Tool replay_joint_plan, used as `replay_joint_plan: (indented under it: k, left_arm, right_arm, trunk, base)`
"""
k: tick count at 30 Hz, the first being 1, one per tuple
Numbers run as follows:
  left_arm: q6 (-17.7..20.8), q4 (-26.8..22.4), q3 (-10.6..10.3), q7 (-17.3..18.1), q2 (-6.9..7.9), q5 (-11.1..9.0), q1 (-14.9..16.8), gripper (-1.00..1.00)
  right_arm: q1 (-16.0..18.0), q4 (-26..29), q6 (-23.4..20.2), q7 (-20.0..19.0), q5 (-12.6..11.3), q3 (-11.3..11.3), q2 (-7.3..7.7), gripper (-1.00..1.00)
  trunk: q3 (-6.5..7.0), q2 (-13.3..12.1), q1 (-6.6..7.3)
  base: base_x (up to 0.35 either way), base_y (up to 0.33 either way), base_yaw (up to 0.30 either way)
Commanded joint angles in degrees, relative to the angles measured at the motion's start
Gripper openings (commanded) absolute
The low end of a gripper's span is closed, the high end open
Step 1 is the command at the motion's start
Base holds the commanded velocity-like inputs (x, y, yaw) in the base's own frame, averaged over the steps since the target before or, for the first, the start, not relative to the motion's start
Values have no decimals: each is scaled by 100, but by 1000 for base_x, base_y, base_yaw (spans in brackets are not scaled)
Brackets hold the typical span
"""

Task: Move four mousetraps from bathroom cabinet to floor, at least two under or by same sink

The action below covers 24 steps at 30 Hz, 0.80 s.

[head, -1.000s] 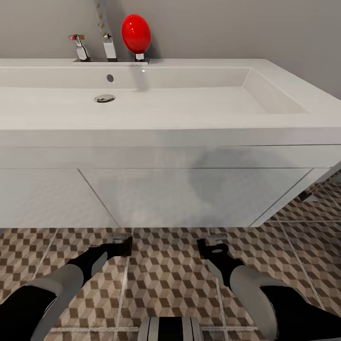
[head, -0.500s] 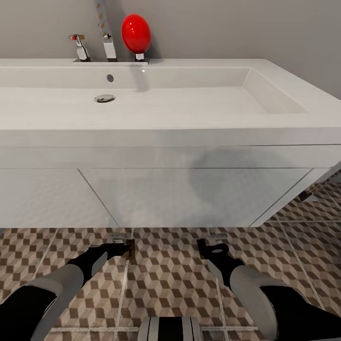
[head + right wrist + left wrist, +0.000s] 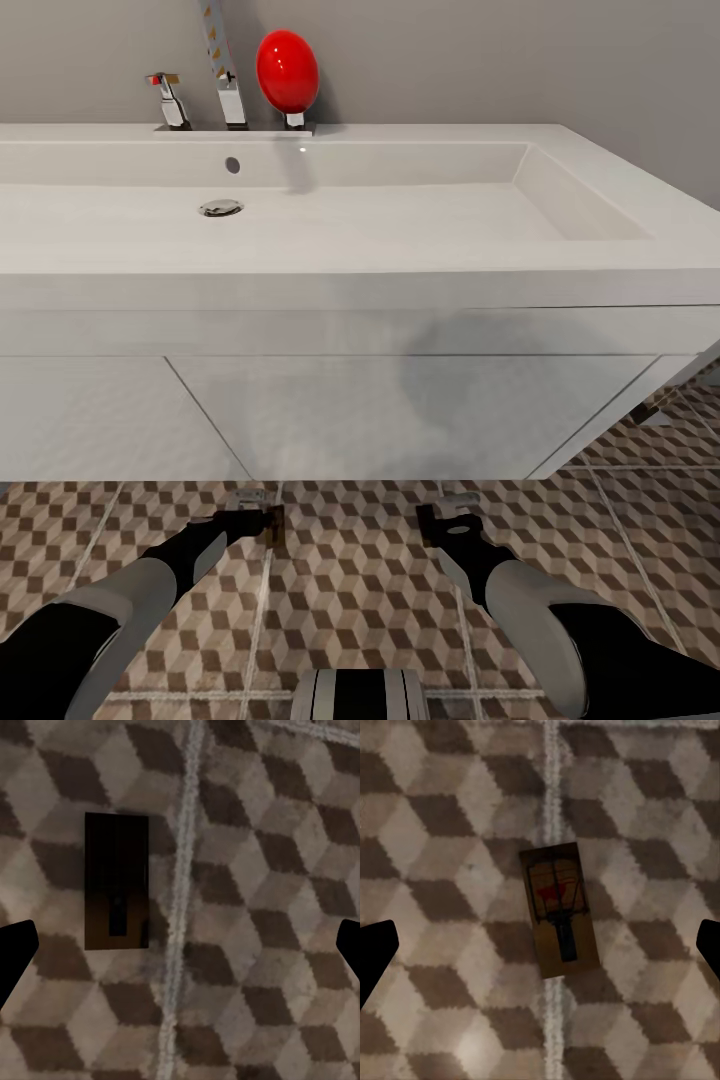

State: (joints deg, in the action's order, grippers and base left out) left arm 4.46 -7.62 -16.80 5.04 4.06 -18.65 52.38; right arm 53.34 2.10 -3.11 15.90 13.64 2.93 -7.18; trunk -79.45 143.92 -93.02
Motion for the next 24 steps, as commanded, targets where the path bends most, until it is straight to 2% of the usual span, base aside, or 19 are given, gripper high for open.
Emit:
replay_joint_plan:
  k: [1,13,24]
  left_arm:
    - [21,-11,-43,9,5,-59,0,100]
    - [-14,-7,-35,6,5,-59,0,100]
    - [-22,-5,-7,6,0,-66,0,100]
  right_arm:
    - [1,7,-32,18,61,29,-3,100]
    - [1,9,-18,16,66,40,-5,100]
    - [1,9,42,11,68,34,-4,100]
  trunk:
    - [-4,1,1]
    - [-4,1,1]
    - [-4,1,1]
  base:
    - [0,0,0]
    - [-21,0,0]
    - [-271,0,0]
